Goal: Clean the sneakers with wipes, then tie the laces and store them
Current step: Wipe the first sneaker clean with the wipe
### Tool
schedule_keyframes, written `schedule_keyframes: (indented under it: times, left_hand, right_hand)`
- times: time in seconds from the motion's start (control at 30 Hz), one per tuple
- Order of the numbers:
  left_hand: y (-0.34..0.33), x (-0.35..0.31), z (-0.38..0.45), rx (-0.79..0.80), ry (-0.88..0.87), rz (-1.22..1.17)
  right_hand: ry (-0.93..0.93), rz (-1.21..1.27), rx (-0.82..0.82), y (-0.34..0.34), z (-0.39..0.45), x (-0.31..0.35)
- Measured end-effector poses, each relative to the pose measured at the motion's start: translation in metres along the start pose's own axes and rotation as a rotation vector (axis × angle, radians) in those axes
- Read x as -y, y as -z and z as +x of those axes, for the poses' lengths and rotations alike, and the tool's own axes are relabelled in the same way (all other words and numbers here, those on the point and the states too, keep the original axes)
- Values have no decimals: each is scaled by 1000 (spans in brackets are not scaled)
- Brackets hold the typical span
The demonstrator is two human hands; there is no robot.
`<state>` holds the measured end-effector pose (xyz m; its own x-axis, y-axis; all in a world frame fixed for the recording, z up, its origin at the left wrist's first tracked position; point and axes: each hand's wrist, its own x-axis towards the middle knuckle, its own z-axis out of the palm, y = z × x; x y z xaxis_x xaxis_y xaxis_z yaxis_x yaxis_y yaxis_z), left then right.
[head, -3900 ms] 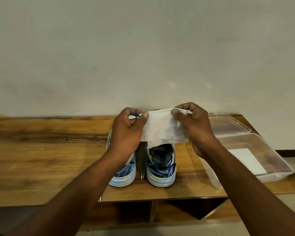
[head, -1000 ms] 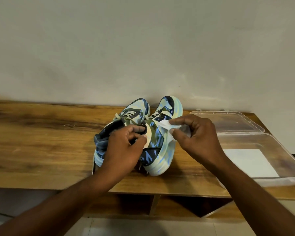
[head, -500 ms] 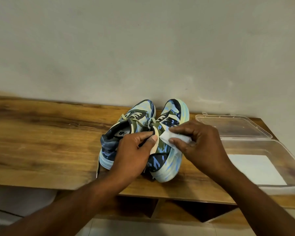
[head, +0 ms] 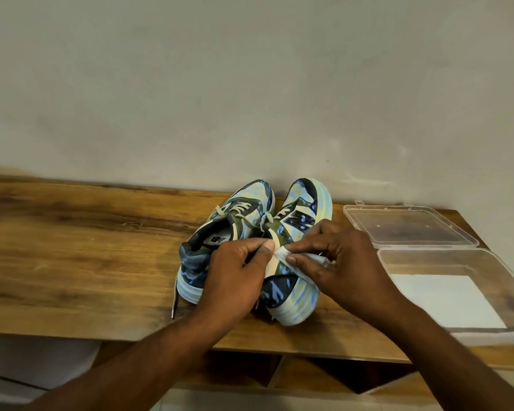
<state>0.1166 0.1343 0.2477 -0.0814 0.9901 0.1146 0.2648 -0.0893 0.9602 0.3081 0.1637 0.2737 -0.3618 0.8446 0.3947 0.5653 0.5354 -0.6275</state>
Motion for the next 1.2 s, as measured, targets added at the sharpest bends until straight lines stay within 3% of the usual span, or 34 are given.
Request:
schedule_keyframes:
  times: [0.07, 0.3, 0.5, 0.73, 0.93, 1.1, 1.2]
  left_hand:
    - [0, -1, 0, 6, 4, -6]
    - [0, 6, 4, 76, -38, -16]
    - [2, 10, 8, 99, -84, -20]
    - [-1, 9, 7, 80, -87, 9]
    - [3, 12, 9, 70, -80, 29]
    - [-1, 10, 5, 68, -71, 23]
    - [-2, 11, 6, 70, -98, 30]
  right_hand:
    - [16, 3, 37, 4, 0, 1]
    - [-32, -12, -146, -5, 2, 2]
    - [30, 17, 90, 5, -1, 13]
    - [-4, -47, -157, -4, 1, 10]
    - [54, -16, 79, 8, -6, 18]
    - [-19, -73, -139, 8, 0, 8]
    - [39, -47, -92, -1, -1, 16]
